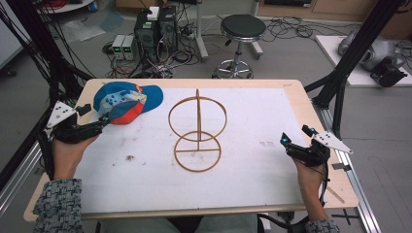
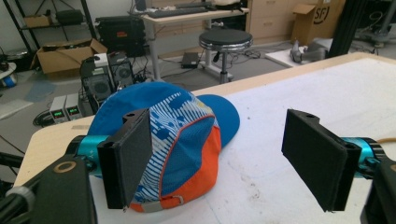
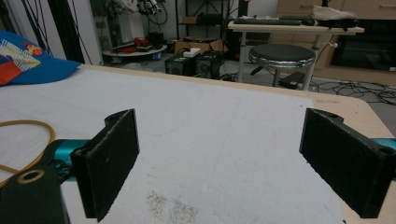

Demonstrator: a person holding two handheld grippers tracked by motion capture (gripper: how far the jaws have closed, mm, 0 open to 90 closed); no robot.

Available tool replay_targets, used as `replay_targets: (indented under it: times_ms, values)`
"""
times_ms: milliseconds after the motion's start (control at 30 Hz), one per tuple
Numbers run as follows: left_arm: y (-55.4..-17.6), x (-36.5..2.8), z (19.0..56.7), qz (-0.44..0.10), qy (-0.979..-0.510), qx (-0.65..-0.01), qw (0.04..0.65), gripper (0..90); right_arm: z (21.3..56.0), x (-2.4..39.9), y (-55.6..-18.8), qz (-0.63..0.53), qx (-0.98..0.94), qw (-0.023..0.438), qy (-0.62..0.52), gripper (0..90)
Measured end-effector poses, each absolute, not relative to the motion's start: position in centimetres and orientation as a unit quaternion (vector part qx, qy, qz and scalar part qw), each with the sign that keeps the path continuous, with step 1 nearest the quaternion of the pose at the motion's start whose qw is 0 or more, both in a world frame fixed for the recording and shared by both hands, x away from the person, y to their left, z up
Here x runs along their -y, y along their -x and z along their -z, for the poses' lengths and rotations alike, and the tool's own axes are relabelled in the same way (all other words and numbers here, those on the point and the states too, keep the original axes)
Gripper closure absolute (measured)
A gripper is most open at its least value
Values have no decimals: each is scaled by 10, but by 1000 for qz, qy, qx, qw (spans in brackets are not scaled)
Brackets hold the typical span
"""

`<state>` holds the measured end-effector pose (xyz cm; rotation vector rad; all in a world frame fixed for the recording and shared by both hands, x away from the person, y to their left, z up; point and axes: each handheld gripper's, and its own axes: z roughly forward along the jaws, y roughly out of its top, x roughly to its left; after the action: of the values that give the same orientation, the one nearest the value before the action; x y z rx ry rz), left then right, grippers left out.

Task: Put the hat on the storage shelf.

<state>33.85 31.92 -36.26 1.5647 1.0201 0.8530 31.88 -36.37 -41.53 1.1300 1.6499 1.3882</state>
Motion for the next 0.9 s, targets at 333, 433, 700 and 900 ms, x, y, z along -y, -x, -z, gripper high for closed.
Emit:
replay_targets:
  times_ms: [333, 433, 700, 900]
  values:
    - [-338, -320, 362, -360, -652, -419, 519, 244, 416, 362, -319, -533, -640, 345, -433, 111]
    - [-338, -320, 362, -363, -654, -416, 517, 245, 415, 362, -319, -533, -641, 345, -430, 111]
    - [-338, -319, 362, -362, -660, -405, 519, 252, 416, 360, -319, -533, -645, 344, -427, 111]
    - [-339, -318, 358, -357, -662, -401, 523, 257, 416, 359, -319, -528, -651, 346, -423, 111]
